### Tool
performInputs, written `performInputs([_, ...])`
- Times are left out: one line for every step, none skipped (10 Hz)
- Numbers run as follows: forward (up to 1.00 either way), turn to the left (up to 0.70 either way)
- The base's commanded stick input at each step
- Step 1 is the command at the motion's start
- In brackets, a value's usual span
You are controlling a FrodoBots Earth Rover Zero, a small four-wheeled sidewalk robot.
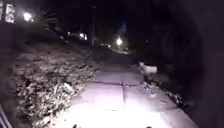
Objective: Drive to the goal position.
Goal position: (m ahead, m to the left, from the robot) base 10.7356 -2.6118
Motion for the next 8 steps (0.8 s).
performInputs([0.45,0.0])
performInputs([0.45,0.0])
performInputs([0.45,0.0])
performInputs([0.45,0.0])
performInputs([0.45,-0.04])
performInputs([0.45,-0.19])
performInputs([0.45,-0.26])
performInputs([0.45,-0.27])
